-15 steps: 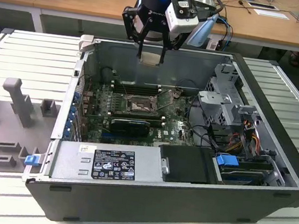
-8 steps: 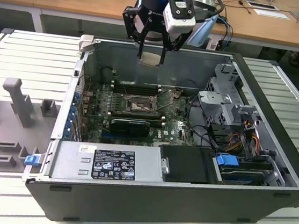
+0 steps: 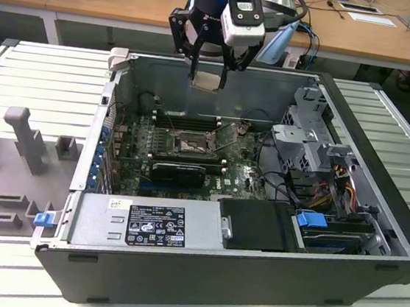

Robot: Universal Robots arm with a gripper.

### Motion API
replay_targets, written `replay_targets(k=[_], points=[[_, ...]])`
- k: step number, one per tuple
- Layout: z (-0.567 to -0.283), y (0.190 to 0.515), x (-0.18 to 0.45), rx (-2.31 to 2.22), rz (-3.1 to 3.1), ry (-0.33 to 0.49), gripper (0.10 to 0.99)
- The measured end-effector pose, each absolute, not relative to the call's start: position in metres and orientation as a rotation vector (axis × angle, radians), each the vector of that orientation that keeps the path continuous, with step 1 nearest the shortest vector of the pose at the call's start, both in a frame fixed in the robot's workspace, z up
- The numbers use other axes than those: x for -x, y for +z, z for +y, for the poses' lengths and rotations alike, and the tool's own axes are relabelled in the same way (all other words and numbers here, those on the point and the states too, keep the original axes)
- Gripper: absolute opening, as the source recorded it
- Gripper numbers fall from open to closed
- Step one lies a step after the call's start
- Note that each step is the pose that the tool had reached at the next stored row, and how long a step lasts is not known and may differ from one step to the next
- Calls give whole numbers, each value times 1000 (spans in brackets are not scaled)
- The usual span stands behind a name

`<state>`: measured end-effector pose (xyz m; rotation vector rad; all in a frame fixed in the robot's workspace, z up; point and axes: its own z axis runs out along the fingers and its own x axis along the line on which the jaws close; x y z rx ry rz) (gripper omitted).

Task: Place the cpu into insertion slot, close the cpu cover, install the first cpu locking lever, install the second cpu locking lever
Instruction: 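Place the cpu into insertion slot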

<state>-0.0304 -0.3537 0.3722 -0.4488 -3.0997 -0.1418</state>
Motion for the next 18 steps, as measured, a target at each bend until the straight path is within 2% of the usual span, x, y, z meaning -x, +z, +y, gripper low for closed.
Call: replay_targets(k=[18], points=[[-354, 372, 30, 633, -3073, -142, 529]])
